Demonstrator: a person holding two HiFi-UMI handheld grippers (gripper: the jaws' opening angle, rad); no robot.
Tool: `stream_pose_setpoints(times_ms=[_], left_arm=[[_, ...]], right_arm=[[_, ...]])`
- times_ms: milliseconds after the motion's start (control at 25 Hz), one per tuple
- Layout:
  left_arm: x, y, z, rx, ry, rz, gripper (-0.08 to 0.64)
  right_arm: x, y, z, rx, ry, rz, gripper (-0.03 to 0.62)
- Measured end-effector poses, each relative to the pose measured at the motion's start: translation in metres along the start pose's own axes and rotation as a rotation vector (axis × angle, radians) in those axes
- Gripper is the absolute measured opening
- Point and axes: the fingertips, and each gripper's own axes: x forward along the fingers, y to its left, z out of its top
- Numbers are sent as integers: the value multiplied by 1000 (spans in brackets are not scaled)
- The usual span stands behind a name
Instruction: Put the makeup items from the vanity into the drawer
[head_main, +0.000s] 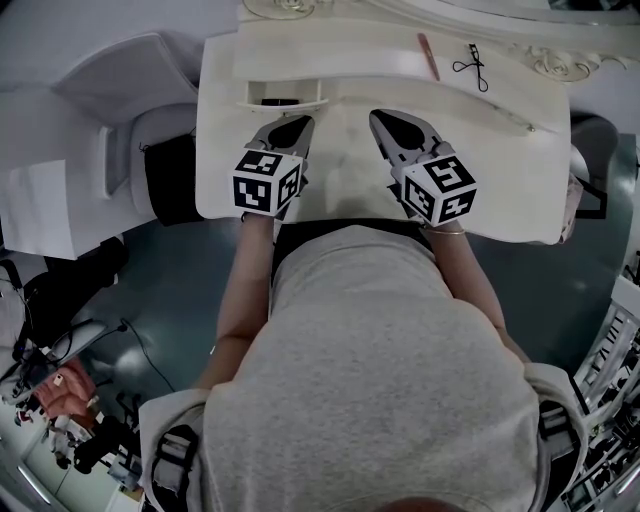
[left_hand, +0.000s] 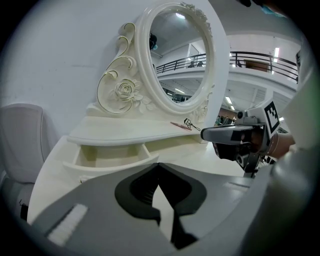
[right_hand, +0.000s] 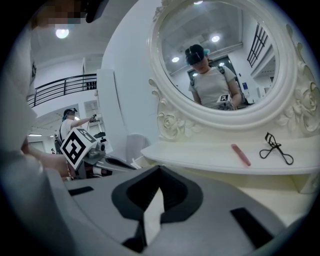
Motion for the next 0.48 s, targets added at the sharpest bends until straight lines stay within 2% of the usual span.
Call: stream_pose_setpoints(times_ms=[480], left_arm=[[-4,-1,1,9,-1,-1,9]], right_arm=[[-3,4,5,2,-14,19,8]])
